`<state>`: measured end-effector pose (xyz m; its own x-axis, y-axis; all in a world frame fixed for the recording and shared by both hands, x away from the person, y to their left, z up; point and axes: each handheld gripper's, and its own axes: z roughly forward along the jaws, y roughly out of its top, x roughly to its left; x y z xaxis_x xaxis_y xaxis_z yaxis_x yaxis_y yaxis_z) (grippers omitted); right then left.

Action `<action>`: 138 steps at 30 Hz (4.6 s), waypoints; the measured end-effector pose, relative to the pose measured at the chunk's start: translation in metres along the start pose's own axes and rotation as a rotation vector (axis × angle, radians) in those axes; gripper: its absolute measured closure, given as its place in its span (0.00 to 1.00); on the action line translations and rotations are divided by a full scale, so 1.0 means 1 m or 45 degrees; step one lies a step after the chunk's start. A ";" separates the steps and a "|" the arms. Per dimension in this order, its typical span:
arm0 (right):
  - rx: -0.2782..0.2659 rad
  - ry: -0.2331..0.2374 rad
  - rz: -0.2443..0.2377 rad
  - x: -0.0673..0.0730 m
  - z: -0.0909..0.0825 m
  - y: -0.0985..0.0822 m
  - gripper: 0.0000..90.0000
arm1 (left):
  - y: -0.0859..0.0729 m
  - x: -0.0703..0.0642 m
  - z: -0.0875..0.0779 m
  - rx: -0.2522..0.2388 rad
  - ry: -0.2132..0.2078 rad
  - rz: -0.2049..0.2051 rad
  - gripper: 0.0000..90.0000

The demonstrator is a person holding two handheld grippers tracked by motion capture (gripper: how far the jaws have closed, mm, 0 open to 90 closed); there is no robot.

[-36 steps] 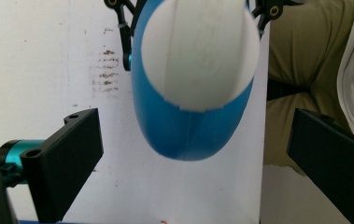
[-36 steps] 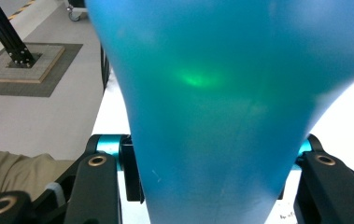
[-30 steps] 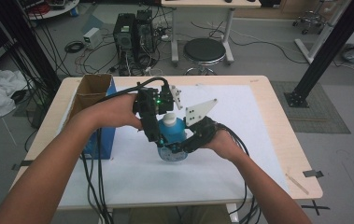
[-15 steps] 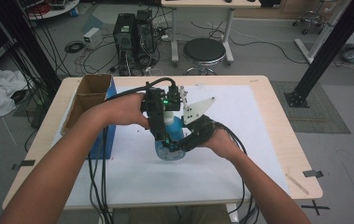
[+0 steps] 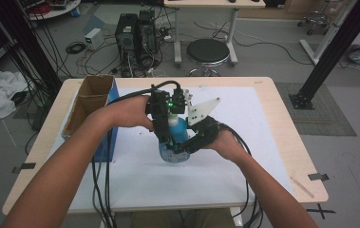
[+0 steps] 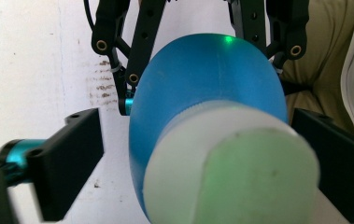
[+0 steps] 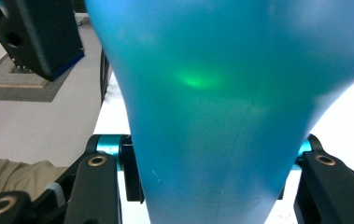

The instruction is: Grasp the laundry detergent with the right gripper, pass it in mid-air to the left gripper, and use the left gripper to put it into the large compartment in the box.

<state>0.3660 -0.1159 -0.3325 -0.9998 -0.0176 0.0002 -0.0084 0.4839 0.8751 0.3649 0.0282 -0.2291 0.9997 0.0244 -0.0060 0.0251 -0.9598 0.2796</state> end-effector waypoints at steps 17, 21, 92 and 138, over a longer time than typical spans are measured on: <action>0.000 -0.001 -0.003 0.000 0.001 0.001 0.51 | 0.000 0.000 0.000 -0.002 0.014 0.034 0.18; 0.002 -0.002 0.003 0.000 0.001 0.001 0.51 | 0.000 0.000 0.001 -0.001 0.016 0.039 0.20; 0.220 -0.138 0.279 -0.007 -0.064 -0.020 0.12 | -0.005 -0.008 -0.026 0.000 0.110 -0.006 0.42; 1.004 -0.283 0.356 -0.019 -0.189 -0.040 0.01 | -0.066 0.021 -0.138 -0.012 0.325 -0.551 0.42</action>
<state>0.3882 -0.3007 -0.2762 -0.9460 0.3243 -0.0014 0.3123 0.9121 0.2658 0.3841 0.1302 -0.1152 0.8654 0.4884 0.1117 0.4361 -0.8440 0.3122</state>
